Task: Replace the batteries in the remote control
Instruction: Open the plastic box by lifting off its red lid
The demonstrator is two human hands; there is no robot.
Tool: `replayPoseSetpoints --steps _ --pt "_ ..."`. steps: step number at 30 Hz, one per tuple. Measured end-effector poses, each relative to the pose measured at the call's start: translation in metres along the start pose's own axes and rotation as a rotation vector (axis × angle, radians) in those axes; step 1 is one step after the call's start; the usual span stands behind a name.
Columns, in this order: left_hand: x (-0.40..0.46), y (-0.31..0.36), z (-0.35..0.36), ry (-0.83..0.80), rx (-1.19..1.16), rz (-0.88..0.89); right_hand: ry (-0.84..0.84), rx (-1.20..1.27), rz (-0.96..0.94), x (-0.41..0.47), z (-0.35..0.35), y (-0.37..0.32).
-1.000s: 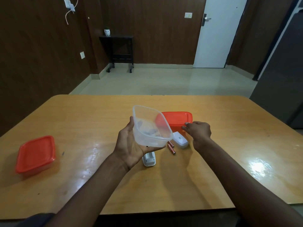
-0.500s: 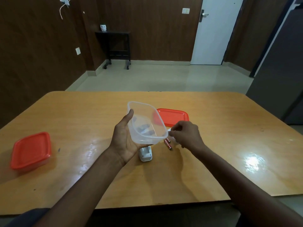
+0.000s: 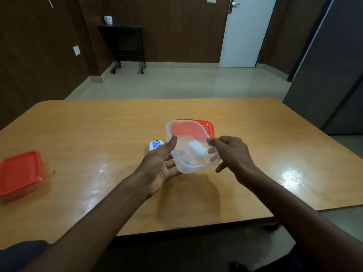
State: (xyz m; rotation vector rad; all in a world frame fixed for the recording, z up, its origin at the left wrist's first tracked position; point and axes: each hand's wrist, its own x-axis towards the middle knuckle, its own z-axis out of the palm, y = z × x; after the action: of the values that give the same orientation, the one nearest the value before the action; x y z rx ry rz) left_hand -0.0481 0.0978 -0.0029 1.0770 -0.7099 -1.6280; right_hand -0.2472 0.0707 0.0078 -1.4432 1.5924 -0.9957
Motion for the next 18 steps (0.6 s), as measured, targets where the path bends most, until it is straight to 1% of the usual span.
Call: replayPoseSetpoints --steps 2,4,6,9,13,16,18 --pt "-0.003 -0.011 0.009 0.021 0.111 0.012 0.033 -0.122 -0.039 -0.006 -0.014 0.009" --pt "-0.005 -0.022 0.014 0.059 0.305 0.054 0.075 -0.194 -0.054 -0.010 -0.027 0.017" --pt "-0.006 -0.030 0.018 0.080 0.427 0.107 0.114 -0.252 -0.054 -0.014 -0.039 0.023" --pt "-0.010 -0.038 0.024 0.037 0.405 0.082 0.136 -0.353 -0.023 -0.019 -0.051 0.034" --pt "-0.009 -0.043 0.029 -0.006 0.337 0.018 0.103 -0.446 0.018 -0.021 -0.059 0.041" --pt "-0.008 -0.044 0.030 -0.010 0.346 0.007 0.108 -0.541 -0.005 -0.021 -0.061 0.040" --pt "-0.008 -0.045 0.029 -0.005 0.373 0.010 0.132 -0.719 -0.067 -0.020 -0.060 0.039"
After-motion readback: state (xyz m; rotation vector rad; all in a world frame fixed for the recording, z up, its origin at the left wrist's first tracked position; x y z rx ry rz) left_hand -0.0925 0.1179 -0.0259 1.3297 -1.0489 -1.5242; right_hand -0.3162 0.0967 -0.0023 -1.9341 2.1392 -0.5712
